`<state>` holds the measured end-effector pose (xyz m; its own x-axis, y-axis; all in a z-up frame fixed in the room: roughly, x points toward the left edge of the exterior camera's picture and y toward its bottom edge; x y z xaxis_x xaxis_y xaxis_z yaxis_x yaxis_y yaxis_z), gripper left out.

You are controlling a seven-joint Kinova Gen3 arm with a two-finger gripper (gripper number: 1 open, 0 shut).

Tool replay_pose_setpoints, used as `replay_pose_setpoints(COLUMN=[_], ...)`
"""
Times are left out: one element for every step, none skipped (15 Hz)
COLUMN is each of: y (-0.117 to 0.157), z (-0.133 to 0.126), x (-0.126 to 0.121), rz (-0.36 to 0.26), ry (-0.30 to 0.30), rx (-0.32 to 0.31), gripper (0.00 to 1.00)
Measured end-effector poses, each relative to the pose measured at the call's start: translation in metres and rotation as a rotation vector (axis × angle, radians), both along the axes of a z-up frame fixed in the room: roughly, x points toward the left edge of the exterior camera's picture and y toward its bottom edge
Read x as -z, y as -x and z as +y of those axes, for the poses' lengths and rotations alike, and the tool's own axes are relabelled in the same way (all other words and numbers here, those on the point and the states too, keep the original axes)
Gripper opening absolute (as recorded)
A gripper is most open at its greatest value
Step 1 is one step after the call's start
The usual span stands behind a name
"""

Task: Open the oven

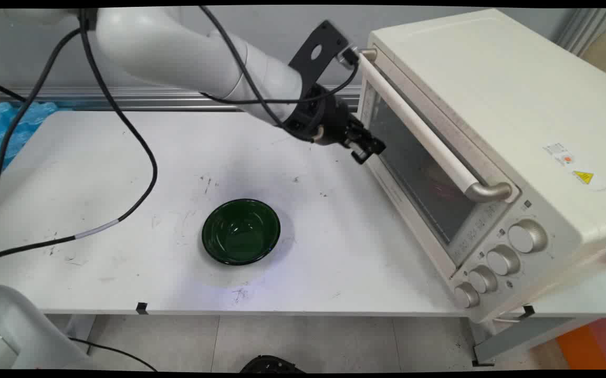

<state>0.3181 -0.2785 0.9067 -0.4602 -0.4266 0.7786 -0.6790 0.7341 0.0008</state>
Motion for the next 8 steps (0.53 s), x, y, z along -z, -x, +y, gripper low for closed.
replay_pose_setpoints(y=[0.001, 0.002, 0.003, 0.004, 0.004, 0.004, 0.003, 0.002], z=[-0.001, -0.002, -0.002, -0.002, -0.002, -0.001, 0.001, 0.003], x=[-0.001, -0.003, -0.005, -0.007, -0.008, -0.010, -0.012, -0.015], rz=[0.002, 0.004, 0.004, 0.004, 0.004, 0.003, 0.001, -0.002], ry=[0.001, 0.003, 0.002, 0.000, -0.002, -0.007, -0.012, -0.019], rx=[0.000, 0.002, 0.006, 0.010, 0.012, 0.014, 0.016, 0.020], gripper=[0.00, 0.00, 0.00, 0.00, 1.00, 1.00, 1.00, 1.00])
